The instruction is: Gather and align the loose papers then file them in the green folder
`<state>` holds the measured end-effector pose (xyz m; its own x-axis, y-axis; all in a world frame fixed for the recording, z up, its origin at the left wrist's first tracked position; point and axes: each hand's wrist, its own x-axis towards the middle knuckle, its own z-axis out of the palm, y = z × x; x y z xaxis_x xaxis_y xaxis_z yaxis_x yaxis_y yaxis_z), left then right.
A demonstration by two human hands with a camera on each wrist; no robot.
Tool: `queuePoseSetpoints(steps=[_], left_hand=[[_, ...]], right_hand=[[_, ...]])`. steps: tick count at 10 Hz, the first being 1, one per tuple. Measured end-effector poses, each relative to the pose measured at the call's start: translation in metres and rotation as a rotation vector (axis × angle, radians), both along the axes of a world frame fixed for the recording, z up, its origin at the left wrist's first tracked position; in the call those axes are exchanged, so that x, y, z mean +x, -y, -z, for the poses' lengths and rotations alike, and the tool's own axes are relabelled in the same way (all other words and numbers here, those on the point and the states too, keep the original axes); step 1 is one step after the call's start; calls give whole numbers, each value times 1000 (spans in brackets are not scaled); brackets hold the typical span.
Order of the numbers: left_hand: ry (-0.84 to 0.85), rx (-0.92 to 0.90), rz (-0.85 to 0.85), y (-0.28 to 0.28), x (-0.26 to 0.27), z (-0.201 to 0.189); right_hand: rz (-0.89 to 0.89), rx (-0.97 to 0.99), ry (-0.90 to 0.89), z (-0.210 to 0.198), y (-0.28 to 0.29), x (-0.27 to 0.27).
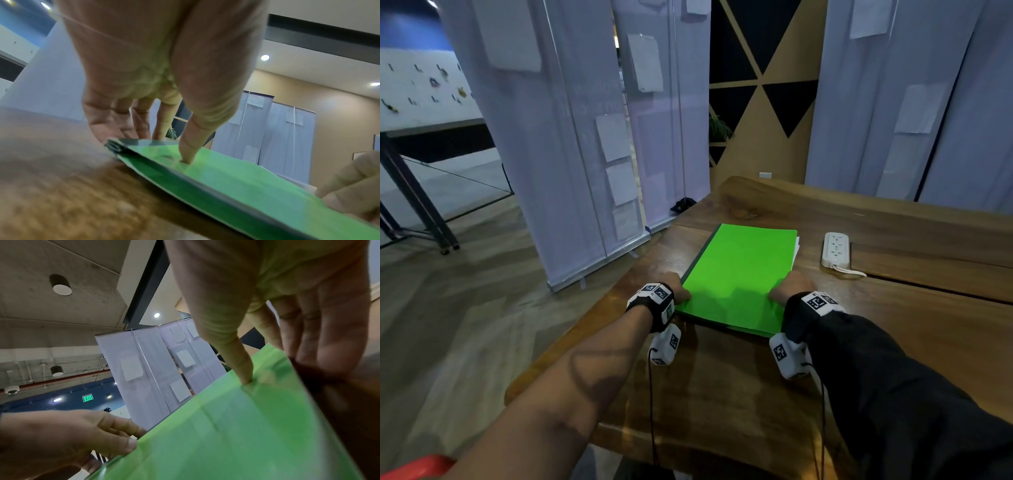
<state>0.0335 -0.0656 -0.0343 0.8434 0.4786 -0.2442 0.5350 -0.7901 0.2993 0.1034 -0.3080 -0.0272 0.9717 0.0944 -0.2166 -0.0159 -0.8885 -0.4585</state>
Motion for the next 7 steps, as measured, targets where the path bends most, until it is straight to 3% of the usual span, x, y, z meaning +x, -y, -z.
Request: queuePoseSetpoints(steps=[4,6,7], left_hand=[[-25,70,90,-4,-7,1],[-60,-89,42,-14,-22,-4],[-45,-43,36,-14,-32,-7]], right_hand=[[-62,-44,23,-1,11,-4],[-69,-36,70,-1,14,-13],[-70,28,168,0,13,-22]])
